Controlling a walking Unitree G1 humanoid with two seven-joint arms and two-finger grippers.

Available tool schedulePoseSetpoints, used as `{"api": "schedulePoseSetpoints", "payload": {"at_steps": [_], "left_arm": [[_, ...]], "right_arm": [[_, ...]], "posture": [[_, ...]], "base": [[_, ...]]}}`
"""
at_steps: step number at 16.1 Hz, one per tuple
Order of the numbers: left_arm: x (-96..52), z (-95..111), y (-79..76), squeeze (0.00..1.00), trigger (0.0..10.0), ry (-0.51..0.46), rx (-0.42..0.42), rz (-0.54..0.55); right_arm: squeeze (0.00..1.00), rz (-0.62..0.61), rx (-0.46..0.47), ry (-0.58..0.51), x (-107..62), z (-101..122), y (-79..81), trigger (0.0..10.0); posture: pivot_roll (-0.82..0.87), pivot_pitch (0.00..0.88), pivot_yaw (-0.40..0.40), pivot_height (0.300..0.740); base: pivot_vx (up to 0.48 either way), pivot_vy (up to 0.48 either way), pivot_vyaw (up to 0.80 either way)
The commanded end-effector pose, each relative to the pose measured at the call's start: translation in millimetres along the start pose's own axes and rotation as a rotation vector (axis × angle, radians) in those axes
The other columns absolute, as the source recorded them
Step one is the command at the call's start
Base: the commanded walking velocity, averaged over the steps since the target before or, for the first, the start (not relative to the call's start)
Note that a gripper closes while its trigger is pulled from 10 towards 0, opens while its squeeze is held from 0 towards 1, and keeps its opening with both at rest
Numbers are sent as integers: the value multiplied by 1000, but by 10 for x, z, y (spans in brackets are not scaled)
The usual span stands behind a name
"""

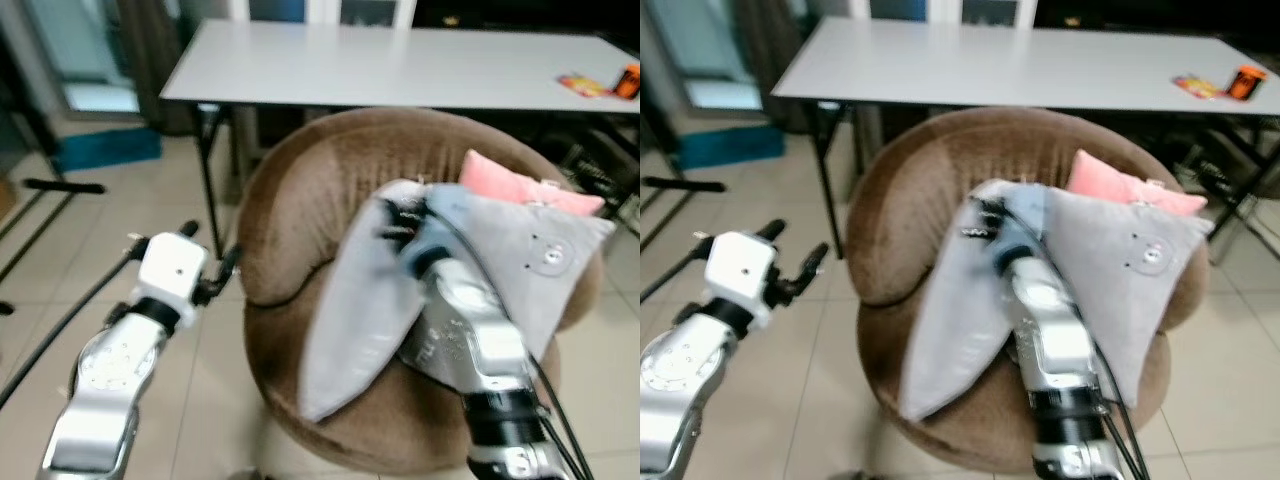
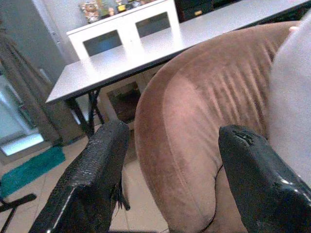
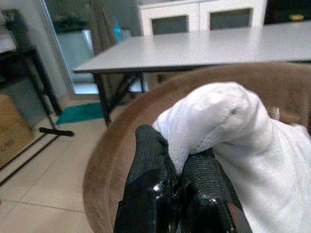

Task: Move the pillow to the sofa from floor

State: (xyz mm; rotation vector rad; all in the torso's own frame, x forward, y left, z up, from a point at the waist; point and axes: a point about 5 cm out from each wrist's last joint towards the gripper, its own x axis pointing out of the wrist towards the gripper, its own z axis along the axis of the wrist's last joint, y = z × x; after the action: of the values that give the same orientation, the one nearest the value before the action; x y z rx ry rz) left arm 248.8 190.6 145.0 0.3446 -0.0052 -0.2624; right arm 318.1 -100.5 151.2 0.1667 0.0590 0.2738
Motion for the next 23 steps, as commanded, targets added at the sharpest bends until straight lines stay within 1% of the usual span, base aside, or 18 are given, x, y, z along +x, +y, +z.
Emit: {"api": "schedulePoseSetpoints", "payload": {"at_steps": [1,6,9,10,12,13,14,15,17,18,19,20,22,23], "left_arm": [[14,33,-39,0,10000,-14,2,-16],[-11,23,-49,0,10000,-9,1,-15],[-27,10,-76,0,10000,2,3,-47],[-27,-9,-107,0,10000,14,22,-93],[-19,-23,-127,0,10000,26,39,-136],[-10,-7,-146,0,10000,20,45,-180],[-13,1,-166,0,10000,21,44,-213],[-17,4,-174,0,10000,22,44,-225],[-74,-18,-231,0,10000,50,45,-326],[-115,-35,-246,0,10000,67,50,-365],[-135,-40,-246,0,10000,72,55,-378],[-162,-41,-233,0,10000,80,64,-388],[-199,-36,-221,0,10000,85,68,-390],[-245,-40,-215,0,10000,98,71,-394]], "right_arm": [[0,-17,-20,-65,-3,141,-80,10000],[0,26,-44,-70,66,172,-29,10000],[0,47,-48,-82,145,223,12,10000],[0,55,-48,-91,187,246,31,10000],[0,69,-45,-102,266,280,57,10000],[0,98,-51,-111,379,323,106,10000],[0,119,-51,-109,447,346,136,10000],[0,126,-52,-109,468,354,147,10000],[0,188,-34,-113,591,408,212,10000],[0,195,-23,-117,645,439,213,10000],[0,199,-20,-123,676,453,209,10000],[0,194,-17,-123,744,469,166,10000],[0,169,-25,-111,774,438,108,10000],[0,127,-55,-75,786,343,9,10000]], "posture": [[-56,0,-28,740],[-57,0,-33,740],[-53,0,-41,740],[-53,0,-41,740],[-58,0,-32,740],[-63,0,-22,740],[-62,0,-19,740],[-62,0,-18,740],[-59,0,-9,740],[-54,0,-8,740],[-51,0,-9,740],[-43,0,-13,740],[-27,0,-21,740],[-18,0,-26,740]], "base": [[285,0,0],[283,0,0],[285,0,0],[0,0,0],[0,0,0],[0,0,0],[0,0,0],[0,0,0],[0,0,0],[0,0,0],[0,0,0],[0,0,0],[0,0,0],[0,0,0]]}}
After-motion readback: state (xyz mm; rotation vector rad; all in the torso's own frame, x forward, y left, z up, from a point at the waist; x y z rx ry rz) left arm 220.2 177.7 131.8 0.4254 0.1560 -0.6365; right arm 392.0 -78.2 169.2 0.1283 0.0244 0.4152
